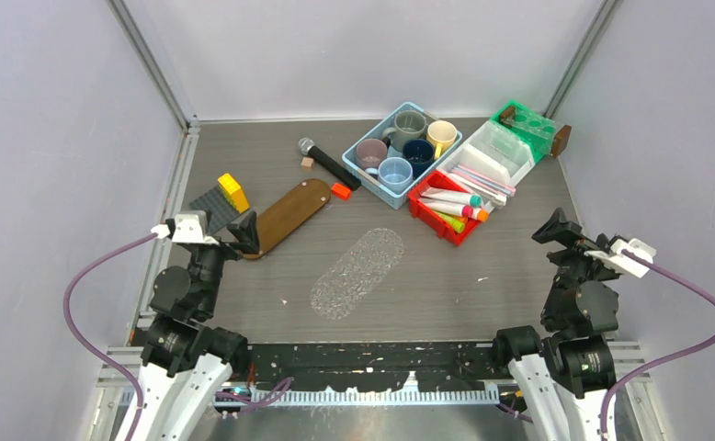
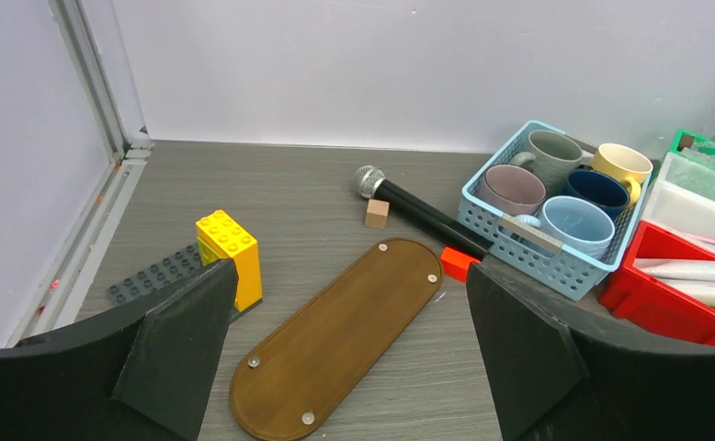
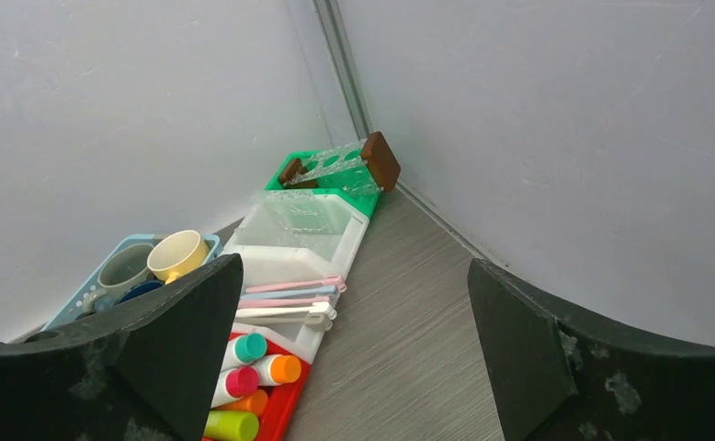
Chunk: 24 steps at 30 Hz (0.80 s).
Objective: Prepare toiletry sets of a toothbrush and toothpaste on the tray
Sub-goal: Pick up the cup from the storage box.
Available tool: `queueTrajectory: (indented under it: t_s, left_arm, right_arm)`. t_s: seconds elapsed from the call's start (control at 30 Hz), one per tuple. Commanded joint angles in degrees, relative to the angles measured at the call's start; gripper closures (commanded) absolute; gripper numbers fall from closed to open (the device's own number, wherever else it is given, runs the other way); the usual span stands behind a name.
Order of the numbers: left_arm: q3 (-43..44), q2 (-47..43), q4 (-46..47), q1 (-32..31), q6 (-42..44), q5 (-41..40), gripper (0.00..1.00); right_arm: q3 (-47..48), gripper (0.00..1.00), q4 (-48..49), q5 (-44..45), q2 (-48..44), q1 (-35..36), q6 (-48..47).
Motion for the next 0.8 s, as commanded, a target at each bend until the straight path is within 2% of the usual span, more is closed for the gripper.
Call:
queueTrajectory:
  t_s: [0.0,0.17,0.37,0.5,0.63,0.77]
  left_arm:
    - [0.5,1.1,3.1,-0.1,-0.7,1.1,0.00]
    - [1.0,1.9,2.7,-0.1,-0.8,1.6,0.00]
    - [1.9,1.6,1.0,-0.1,-0.9,1.2,0.00]
    - [2.3,0.7,0.0,-0.1,-1.0,0.4,0.00]
    - [2.3,-1.0,-0.4,-0.1,-1.2,0.0,0.00]
    - [2.3,-2.3,-0.9,-0.1,-1.2,-0.6,0.00]
  right_arm:
    - [0.4,0.00,2.0,-0.8,1.1,0.2,0.6]
    - [1.8,0.00,0.7,-1.1,2.8,0.2,2.1]
    - [8.1,0.00,-7.0,-2.6,12.2,0.2,6.9]
    - [15.7,0.00,-15.0,-6.0,23.4,0.2,10.5]
    - [24.1,0.00,-23.6,-13.8,36.6,0.2,12.6]
    - [32.7,0.00,-30.7,-22.3,53.9,0.2,13.6]
